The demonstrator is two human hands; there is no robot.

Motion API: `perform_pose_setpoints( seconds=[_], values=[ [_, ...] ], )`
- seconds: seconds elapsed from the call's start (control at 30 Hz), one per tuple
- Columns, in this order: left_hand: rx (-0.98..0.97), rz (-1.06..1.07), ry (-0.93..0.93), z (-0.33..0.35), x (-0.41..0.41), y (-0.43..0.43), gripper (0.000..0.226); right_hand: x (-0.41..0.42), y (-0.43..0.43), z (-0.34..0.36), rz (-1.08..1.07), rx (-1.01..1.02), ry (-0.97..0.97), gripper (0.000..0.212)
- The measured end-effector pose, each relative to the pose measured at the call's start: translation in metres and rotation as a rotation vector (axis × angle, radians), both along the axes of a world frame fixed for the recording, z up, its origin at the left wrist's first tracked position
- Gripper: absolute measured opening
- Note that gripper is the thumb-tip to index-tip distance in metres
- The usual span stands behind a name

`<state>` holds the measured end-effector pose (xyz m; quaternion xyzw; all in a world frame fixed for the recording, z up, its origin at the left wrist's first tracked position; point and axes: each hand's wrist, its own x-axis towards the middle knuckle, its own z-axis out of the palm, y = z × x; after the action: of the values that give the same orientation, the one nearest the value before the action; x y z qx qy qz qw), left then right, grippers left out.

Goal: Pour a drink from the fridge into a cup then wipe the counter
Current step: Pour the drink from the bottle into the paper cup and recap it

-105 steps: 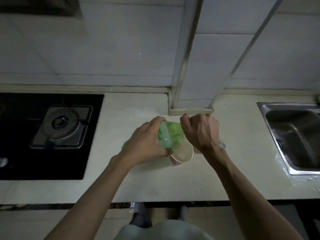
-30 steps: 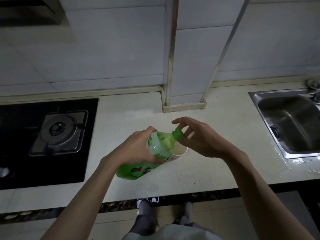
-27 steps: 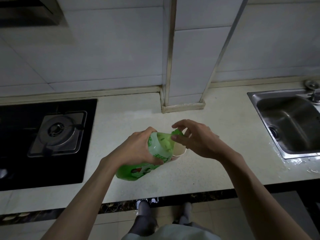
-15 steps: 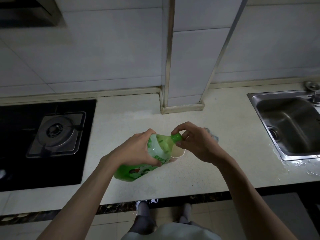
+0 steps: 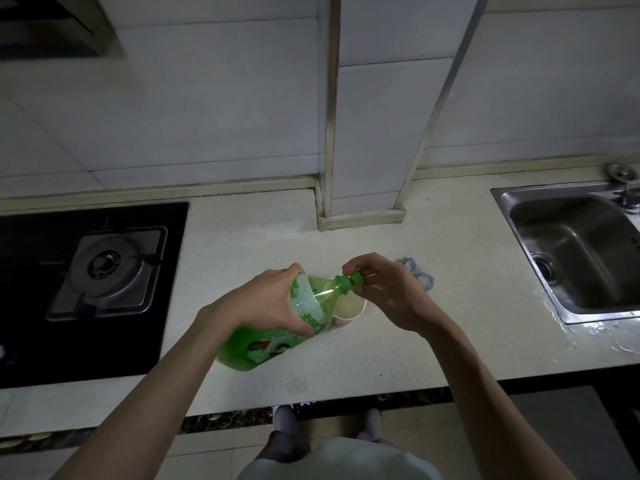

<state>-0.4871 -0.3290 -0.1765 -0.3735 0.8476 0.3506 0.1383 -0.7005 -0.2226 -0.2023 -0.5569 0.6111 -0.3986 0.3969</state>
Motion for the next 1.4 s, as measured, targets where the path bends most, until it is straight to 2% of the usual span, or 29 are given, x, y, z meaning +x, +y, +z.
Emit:
perform_pose_setpoints(
  seconds=[0.2, 0.37, 0.7, 1.4],
  values=[
    [-0.039, -0.015, -0.067, -0.002, 0.002, -0.006, 0.073, -0.015, 0.002, -0.01, -0.15, 0.064, 0.135, 0.031],
    [-0.065, -0.045, -0.147, -0.007, 0.0, -0.012, 0.073, -0.017, 0.003, -0.024, -0.19, 0.101, 0.235, 0.03],
    [-0.093, -0.101, -0.249, -0.008, -0.004, -0.014, 0.074, -0.014, 0.004, -0.036, -0.222, 0.144, 0.242, 0.03],
    [-0.159, -0.149, -0.39, -0.003, -0.014, -0.006, 0.09, -0.016, 0.02, -0.05, -0.237, 0.145, 0.214, 0.027]
  ],
)
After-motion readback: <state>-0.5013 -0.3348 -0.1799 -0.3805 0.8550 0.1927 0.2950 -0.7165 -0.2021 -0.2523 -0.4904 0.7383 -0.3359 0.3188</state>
